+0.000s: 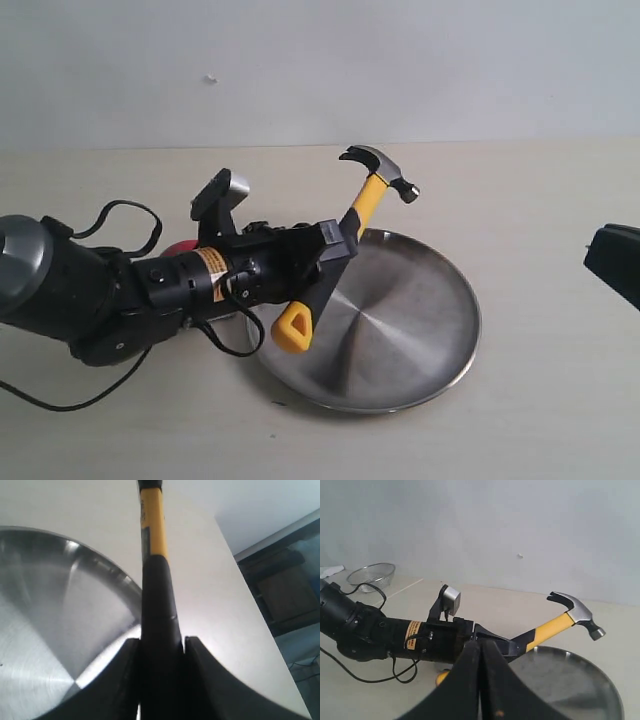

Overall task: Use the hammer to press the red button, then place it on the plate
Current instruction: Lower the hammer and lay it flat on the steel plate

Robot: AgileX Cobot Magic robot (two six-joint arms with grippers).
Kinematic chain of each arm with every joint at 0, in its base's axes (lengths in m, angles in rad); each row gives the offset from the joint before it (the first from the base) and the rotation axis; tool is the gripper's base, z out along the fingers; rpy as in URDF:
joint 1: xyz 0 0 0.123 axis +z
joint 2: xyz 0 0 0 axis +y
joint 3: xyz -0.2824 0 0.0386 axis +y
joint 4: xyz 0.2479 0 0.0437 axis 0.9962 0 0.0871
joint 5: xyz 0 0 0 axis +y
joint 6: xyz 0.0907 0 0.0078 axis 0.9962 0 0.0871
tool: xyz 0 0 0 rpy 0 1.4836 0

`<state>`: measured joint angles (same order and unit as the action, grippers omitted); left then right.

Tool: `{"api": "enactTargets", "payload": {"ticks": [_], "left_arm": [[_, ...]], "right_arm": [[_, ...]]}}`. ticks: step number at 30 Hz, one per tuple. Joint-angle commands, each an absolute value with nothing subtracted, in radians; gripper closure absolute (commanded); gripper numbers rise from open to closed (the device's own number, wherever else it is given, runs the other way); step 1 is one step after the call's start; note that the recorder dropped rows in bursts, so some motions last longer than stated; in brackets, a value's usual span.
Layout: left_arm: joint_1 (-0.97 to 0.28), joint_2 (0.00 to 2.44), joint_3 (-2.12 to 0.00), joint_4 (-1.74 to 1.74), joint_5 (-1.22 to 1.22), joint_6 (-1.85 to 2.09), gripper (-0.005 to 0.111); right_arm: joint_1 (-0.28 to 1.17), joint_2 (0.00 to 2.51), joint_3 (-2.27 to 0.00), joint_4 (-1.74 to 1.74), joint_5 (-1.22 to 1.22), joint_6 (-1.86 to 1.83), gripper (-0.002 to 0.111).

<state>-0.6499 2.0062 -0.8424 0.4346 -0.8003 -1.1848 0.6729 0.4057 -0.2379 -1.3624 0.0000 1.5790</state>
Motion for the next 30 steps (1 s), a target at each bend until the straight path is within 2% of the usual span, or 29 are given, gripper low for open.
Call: {"api": "enactTargets", "payload": {"ticks": [1,22,30], "left_arm": [[-0.651,1.990,-0.800,0.362,-1.010,-1.078,0.107],[-0.686,2.100,-0.780,0.262,-1.063,-1.003,0.107],[-0.686,2.107,-0.829,0.305,-0.923,-0.980,0.107]], "right_arm": [[0.675,0.407,-0.234,-1.362,-0.007,1.573,0.108],[0.675,0.407,-0.234,-1.360,-0.007,1.573,0.108],[0.675,0.407,-0.234,-1.362,-0.007,1.573,0.108]]}}
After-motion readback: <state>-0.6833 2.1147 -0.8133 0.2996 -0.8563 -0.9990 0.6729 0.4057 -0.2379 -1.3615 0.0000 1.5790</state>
